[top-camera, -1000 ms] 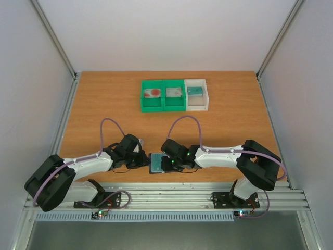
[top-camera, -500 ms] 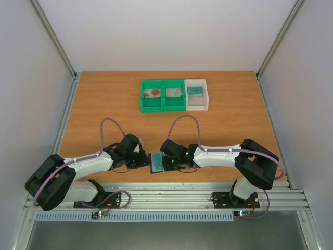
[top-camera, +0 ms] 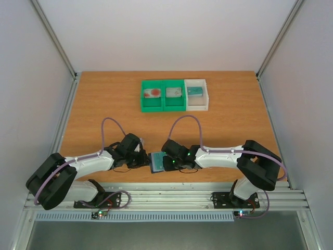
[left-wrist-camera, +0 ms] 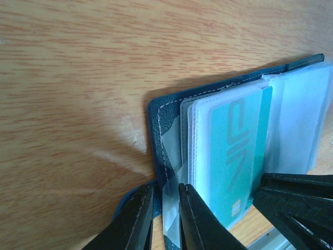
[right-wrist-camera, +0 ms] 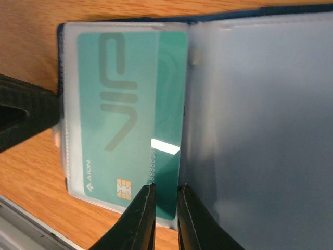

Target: Take the credit cards out of the card holder

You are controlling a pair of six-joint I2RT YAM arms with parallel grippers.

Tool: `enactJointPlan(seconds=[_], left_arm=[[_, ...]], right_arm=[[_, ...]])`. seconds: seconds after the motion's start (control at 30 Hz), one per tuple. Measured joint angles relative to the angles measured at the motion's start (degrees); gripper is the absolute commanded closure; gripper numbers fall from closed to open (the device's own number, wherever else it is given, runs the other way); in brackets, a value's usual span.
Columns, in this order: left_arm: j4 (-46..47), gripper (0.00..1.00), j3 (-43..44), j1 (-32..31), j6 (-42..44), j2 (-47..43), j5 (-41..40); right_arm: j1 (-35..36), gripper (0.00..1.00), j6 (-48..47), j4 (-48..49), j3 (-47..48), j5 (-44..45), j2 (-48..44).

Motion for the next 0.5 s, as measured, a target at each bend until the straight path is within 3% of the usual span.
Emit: enactJointPlan(seconds=[0.27, 0.5], left_arm=[[-0.68, 0.83, 0.31, 0.00, 0.02, -0.02, -0.35], [-0.87, 0.84, 0.35, 0.00, 0.02, -0.04, -0.55]], right_arm=[[-0.07, 0.81, -0.66, 3.43, 0.50, -1.20, 2.10], [-0.13, 0.85, -0.70, 4.59, 0.50, -1.25, 2.64]])
